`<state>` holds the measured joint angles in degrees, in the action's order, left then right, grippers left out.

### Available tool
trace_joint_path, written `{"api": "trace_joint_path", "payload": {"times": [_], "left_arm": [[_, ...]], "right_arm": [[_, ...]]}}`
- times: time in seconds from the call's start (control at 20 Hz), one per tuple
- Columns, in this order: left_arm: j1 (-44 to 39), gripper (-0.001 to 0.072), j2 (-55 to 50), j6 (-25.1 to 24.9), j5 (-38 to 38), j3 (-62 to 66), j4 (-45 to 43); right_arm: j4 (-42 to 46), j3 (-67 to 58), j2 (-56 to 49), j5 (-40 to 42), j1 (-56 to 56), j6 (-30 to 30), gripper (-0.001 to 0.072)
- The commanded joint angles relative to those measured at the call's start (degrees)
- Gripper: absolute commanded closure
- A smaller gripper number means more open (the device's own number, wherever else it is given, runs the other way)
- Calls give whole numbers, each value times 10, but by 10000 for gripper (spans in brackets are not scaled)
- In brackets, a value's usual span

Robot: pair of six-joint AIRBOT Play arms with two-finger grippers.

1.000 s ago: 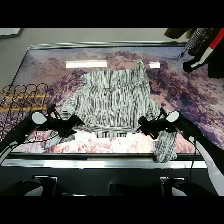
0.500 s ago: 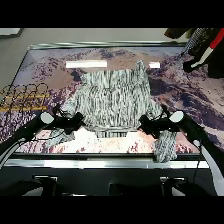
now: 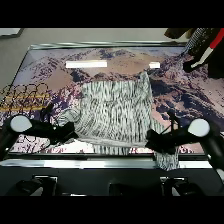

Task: Fold the clothes and pants, and hang the long-sleeved shirts on hangers.

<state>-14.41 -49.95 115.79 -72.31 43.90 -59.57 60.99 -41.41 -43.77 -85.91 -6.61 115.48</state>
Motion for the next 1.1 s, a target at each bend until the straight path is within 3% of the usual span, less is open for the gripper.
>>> {"api": "trace_joint_path", "payload": {"times": [0.0, 0.2, 0.55, 0.8, 0.95, 1.0, 1.05], "left_arm": [[-36, 688, 100, 39, -100, 1, -26], [-42, 688, 83, 58, -28, 1, 29], [-28, 688, -119, 55, 134, 13, 97], [2, 688, -231, 52, 213, 84, 110], [3, 686, -297, 20, 218, 126, 112], [3, 679, -310, 20, 218, 131, 112], [4, 594, -317, 16, 222, 133, 112]], "right_arm": [[31, -1, 130, -127, 0, 104, 682], [63, -1, 122, -54, 0, 137, 681], [47, -15, -94, 199, 0, 144, 681], [-53, -29, -198, 379, 0, 140, 681], [-104, -29, -249, 452, 0, 81, 674], [-113, -29, -259, 466, 0, 61, 610], [-112, -29, -262, 474, 0, 42, 525]]}}
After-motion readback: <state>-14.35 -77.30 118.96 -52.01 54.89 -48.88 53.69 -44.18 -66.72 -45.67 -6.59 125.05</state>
